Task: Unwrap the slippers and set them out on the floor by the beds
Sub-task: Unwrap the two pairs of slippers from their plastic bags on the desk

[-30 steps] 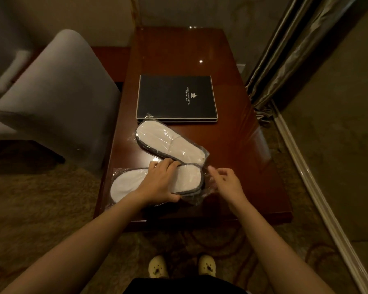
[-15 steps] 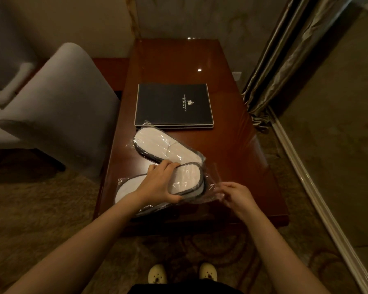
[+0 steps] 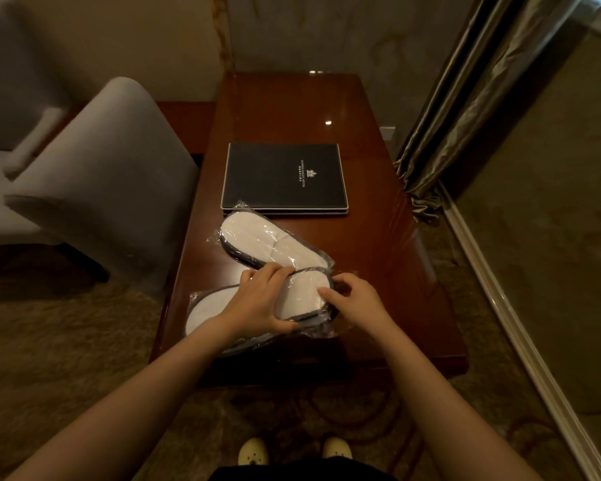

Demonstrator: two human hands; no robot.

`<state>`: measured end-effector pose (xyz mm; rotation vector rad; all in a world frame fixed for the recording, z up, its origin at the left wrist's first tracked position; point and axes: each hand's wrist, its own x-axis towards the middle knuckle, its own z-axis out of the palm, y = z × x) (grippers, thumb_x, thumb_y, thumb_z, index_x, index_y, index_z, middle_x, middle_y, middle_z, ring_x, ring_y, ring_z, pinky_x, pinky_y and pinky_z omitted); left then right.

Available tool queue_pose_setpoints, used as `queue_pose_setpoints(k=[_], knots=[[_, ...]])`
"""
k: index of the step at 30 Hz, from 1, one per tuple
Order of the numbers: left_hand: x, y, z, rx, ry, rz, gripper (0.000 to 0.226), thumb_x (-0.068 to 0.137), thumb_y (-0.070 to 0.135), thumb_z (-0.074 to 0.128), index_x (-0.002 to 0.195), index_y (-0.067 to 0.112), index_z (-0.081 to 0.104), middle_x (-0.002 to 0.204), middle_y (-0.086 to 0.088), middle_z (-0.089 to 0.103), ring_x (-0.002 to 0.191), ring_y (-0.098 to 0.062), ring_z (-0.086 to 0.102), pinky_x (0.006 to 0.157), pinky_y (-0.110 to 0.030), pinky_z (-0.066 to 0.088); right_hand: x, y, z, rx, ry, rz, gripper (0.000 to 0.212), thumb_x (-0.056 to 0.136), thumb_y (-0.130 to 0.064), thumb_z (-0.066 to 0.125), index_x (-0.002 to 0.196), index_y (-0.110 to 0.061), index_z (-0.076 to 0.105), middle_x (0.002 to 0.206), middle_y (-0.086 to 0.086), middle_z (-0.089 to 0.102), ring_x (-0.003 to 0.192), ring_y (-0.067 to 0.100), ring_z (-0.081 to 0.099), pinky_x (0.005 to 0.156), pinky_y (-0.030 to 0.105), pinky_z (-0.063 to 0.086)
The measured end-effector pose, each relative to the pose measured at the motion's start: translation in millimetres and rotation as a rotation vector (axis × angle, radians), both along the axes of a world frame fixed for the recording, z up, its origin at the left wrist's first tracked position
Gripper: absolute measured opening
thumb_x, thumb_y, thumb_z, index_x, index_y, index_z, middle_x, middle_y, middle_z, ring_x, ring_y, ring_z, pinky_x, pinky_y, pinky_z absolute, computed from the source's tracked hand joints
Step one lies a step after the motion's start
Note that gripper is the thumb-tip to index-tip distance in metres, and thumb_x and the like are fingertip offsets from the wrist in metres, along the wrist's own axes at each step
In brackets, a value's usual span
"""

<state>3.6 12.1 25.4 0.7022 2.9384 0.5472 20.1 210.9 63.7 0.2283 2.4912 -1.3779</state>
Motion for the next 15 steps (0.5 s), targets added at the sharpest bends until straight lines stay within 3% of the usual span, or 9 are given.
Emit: queue_pose_setpoints(k=[2,7,11,15], knots=[[2,-2,0,-0.008,-0.013,0.008,0.107,0.059,0.071,0.063,0.144,0.019,0.024,0.142,-0.001,0.035,0.129,-0.019,0.035,0.103,-0.036,0.023,-2,-2,3,-0.089,0.013,-0.012,0.02,0.085,-0.025,0.065,0.1,-0.01,0.065,0.091,-0.001,0.063,0.087,0.019,0.062,0.067,0.022,0.049],[3,-1,-3,-0.04,-0.075,0.034,0.121,0.057,0.079,0.056,0.149,0.021,0.003,0.152,-0.001,0.024,0.137,-0.019,0.026,0.109,-0.042,0.021,-10,0,14,-0.323,-0.014,-0.183,0.01,0.086,-0.016,0.063,0.083,-0.007,0.067,0.075,0.006,0.063,0.074,0.023,0.06,0.068,0.036,0.05],[-1,-10,-5,-0.065,-0.123,0.048,0.121,0.057,0.074,0.061,0.149,0.021,0.001,0.151,-0.001,0.024,0.137,-0.02,0.026,0.109,-0.041,0.023,-19,14,24,-0.372,0.034,-0.278,0.017,0.087,-0.013,0.062,0.07,-0.016,0.065,0.069,0.002,0.062,0.064,0.016,0.057,0.057,0.025,0.045],[-2,-6,-3,-0.072,-0.087,0.023,0.121,0.057,0.07,0.063,0.148,0.019,0.003,0.148,-0.004,0.027,0.134,-0.022,0.027,0.111,-0.041,0.022,-21,31,29,-0.32,0.02,-0.216,0.016,0.089,-0.016,0.059,0.074,-0.018,0.063,0.071,0.0,0.062,0.063,0.012,0.058,0.046,0.016,0.044]])
